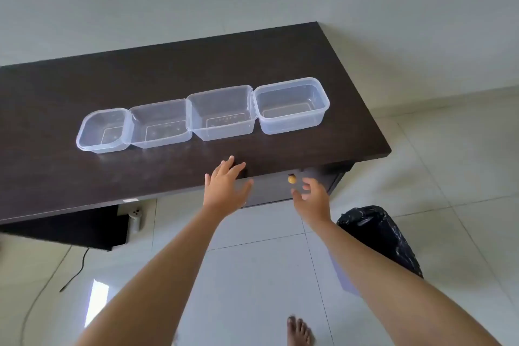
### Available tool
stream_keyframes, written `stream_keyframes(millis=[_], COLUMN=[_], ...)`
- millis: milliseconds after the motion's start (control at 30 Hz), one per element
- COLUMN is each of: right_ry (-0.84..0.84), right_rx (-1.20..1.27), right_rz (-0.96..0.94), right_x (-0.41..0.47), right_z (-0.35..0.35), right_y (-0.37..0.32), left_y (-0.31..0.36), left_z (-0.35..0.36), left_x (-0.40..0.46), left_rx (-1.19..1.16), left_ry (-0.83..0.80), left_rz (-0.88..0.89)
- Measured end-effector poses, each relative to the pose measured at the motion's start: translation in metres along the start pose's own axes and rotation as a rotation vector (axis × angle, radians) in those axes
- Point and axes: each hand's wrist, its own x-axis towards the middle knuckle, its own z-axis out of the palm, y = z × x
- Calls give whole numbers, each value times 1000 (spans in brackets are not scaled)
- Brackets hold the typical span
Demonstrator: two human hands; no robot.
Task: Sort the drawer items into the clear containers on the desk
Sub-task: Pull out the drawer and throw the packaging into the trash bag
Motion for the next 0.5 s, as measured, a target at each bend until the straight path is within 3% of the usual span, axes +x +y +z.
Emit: stream_keyframes(millis=[267,500], right_ry=[171,337], right_rx=[271,523], right_rz=[80,172], right_x=[43,46], right_z=[40,64], right_y=[15,22], left_y=[-19,-24], left_z=[33,43], left_x=[15,17], left_rx=[-15,27], left_ry=[244,300], left_rz=[-7,10])
